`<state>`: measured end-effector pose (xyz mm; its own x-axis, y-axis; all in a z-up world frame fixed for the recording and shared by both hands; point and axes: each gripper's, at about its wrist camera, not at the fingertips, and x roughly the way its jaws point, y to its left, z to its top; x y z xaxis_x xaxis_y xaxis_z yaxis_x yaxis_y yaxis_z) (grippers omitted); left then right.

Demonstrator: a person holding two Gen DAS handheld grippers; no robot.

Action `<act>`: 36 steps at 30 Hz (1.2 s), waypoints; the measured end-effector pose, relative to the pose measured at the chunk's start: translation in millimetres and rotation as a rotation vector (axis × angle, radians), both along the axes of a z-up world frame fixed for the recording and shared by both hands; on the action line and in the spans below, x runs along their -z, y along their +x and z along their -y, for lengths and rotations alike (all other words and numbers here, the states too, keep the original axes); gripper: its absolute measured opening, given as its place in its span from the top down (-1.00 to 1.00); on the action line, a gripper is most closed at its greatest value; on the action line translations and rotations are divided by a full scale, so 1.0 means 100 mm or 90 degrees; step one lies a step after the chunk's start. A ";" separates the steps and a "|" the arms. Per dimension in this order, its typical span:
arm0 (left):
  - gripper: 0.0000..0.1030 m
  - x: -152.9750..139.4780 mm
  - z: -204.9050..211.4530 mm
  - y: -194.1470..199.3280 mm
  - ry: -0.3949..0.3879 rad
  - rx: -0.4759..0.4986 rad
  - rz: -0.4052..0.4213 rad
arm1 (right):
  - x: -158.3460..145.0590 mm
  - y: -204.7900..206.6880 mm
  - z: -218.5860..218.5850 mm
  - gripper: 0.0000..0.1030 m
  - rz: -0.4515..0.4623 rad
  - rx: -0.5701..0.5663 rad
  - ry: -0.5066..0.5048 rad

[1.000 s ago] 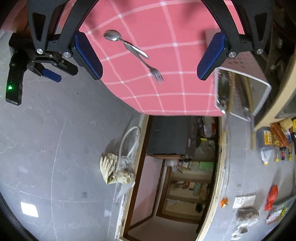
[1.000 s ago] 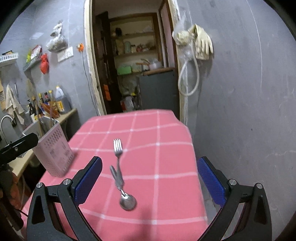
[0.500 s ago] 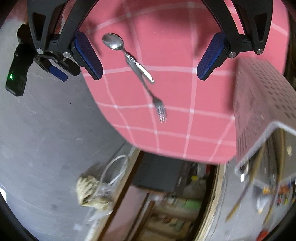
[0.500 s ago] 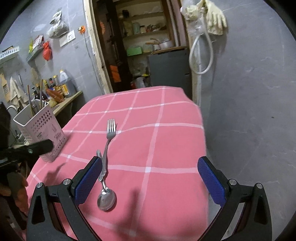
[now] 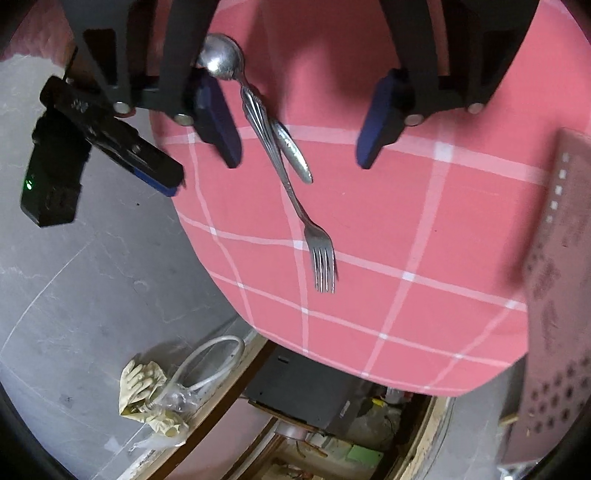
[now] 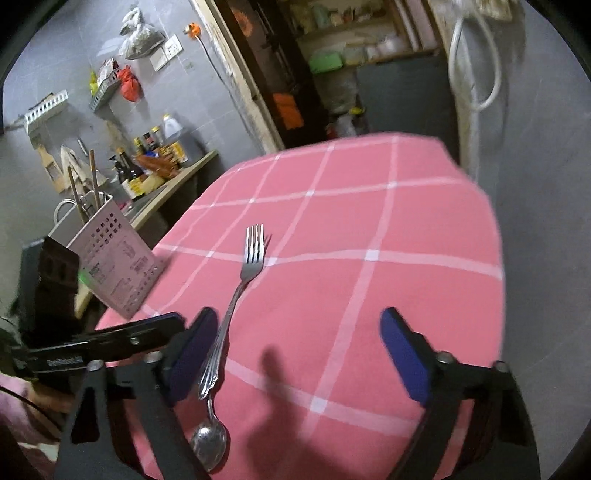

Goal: Organize utensils
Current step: 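Close the right tool on the silver fork while the left tool lowers over the silver spoon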

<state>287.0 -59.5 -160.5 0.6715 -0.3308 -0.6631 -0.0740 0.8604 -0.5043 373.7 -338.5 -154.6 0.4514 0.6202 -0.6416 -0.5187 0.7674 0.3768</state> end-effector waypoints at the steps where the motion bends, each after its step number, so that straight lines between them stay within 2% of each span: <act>1: -0.04 0.02 0.00 0.03 -0.006 -0.002 0.001 | 0.03 0.03 -0.03 -0.36 -0.008 -0.010 0.002; 6: 0.32 0.08 0.01 0.16 -0.028 -0.003 0.004 | 0.08 0.20 -0.17 -0.19 -0.018 -0.051 -0.004; 9: 0.39 0.11 0.01 0.20 -0.032 -0.007 -0.003 | 0.10 0.33 -0.30 -0.11 -0.025 -0.086 -0.007; 11: 0.42 0.11 0.01 0.20 -0.033 -0.009 -0.007 | 0.09 0.41 -0.39 -0.10 -0.025 -0.111 -0.014; 14: 0.42 0.11 0.01 0.22 -0.035 -0.010 -0.015 | 0.10 0.52 -0.52 0.01 -0.024 -0.146 -0.021; 18: 0.43 0.11 -0.04 0.28 -0.053 -0.009 -0.035 | 0.12 0.68 -0.68 0.01 -0.032 -0.188 -0.025; 27: 0.43 0.10 -0.08 0.37 -0.083 0.012 -0.088 | 0.23 0.95 -1.03 0.26 -0.068 -0.285 -0.025; 33: 0.51 0.12 -0.01 0.38 -0.099 0.024 -0.107 | 0.25 1.07 -1.21 0.27 -0.086 -0.339 -0.010; 35: 0.52 0.13 0.00 0.38 -0.102 0.019 -0.106 | 0.25 1.09 -1.28 0.34 -0.088 -0.359 -0.011; 36: 0.53 0.14 0.00 0.38 -0.106 0.016 -0.107 | 0.25 1.10 -1.31 0.43 -0.090 -0.367 -0.012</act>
<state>325.2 -59.3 -174.2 0.5470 -0.4602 -0.6993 -0.1485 0.7688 -0.6220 483.3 -207.7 -179.9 -0.0457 0.7281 -0.6840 -0.7995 0.3838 0.4620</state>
